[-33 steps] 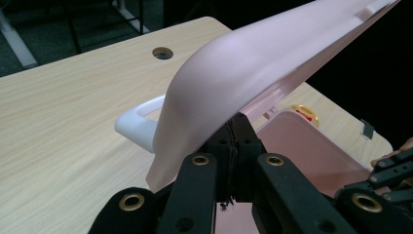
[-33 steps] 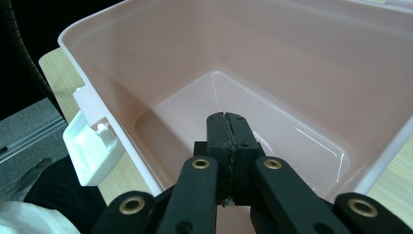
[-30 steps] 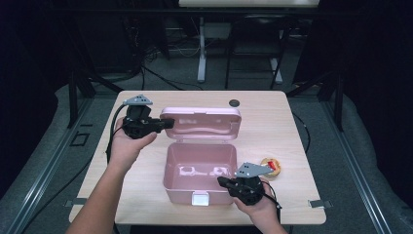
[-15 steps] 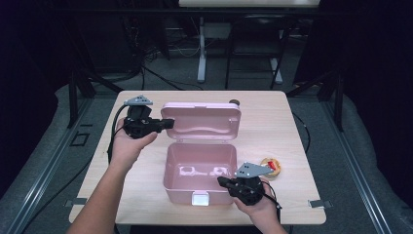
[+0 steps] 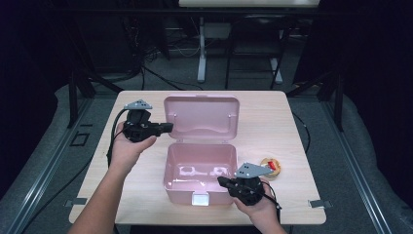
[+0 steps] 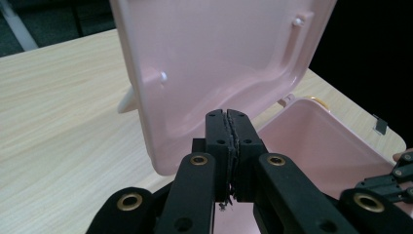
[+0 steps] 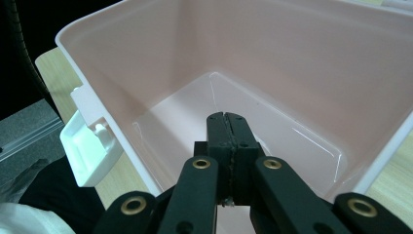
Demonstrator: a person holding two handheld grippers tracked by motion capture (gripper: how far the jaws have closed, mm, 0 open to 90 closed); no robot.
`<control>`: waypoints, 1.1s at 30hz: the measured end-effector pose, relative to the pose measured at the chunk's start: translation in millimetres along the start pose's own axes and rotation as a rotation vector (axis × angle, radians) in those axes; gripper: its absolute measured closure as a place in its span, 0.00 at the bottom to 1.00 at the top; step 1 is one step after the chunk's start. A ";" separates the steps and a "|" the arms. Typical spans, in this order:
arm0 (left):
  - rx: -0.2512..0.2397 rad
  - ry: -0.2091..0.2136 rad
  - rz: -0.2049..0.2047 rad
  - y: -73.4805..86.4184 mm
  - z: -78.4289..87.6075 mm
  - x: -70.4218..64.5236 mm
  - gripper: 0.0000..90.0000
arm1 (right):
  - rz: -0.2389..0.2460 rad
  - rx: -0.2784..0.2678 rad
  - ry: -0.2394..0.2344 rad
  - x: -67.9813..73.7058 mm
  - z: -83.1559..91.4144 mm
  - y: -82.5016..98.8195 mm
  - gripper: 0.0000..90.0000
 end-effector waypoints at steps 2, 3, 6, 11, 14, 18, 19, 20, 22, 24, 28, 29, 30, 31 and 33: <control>-0.005 0.001 -0.004 1.9 1.0 -0.6 0.98 | 0.002 0.002 0.000 0.0 0.1 0.0 1.00; -0.001 0.006 -0.002 4.2 2.6 -1.3 0.98 | 0.002 0.002 0.000 0.0 0.1 0.0 1.00; -0.002 0.008 -0.005 13.9 7.3 -1.9 0.95 | 0.004 -0.001 -0.003 0.1 0.3 0.3 1.00; 0.002 -0.001 -0.006 33.5 14.8 0.2 0.90 | 0.005 -0.003 -0.004 0.0 0.2 0.2 1.00; -0.008 0.012 0.017 42.5 19.6 0.0 0.87 | 0.000 -0.005 -0.003 -0.9 0.5 0.3 1.00; -0.003 0.035 0.006 52.5 23.4 -5.0 0.83 | 0.009 -0.006 0.001 -0.5 0.7 0.8 1.00; 0.005 0.041 -0.009 56.7 24.4 -8.4 0.80 | 0.010 -0.008 0.002 -0.6 0.2 0.4 1.00; 0.006 0.044 -0.013 58.6 24.6 -10.5 0.79 | 0.014 -0.008 0.003 -0.3 0.1 0.5 1.00; 0.019 0.059 -0.032 61.3 25.9 -14.4 0.77 | 0.011 -0.009 0.005 -0.5 0.2 0.4 1.00; 0.020 0.073 -0.039 63.1 29.1 -18.1 0.75 | 0.010 -0.009 -0.001 -0.5 0.0 0.2 1.00; 0.012 0.076 -0.034 67.5 33.0 -20.9 0.72 | 0.002 -0.028 -0.006 -0.2 -0.1 0.3 0.95; 0.012 0.076 -0.034 67.5 33.0 -20.9 0.71 | 0.002 -0.028 -0.006 -0.2 -0.1 0.3 0.95; 0.013 0.074 -0.036 69.0 34.0 -20.0 0.71 | 0.012 -0.035 0.003 -0.3 -0.5 -0.8 0.91; 0.013 0.075 -0.030 69.7 34.4 -19.9 0.71 | 0.013 -0.037 0.009 -0.7 -0.3 -1.9 0.89; 0.010 0.072 -0.024 71.2 35.1 -19.3 0.70 | 0.001 -0.046 0.006 -1.1 0.9 -4.9 0.86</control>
Point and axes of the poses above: each handheld gripper's, and its own axes: z roughly backward along the jaws, y roughly out of its underside, x roughly to its left, the point moved 4 cm from there along -z, roughly forward along the jaws, and after that the axes turned 13 degrees about -x, right-handed, at the moved point
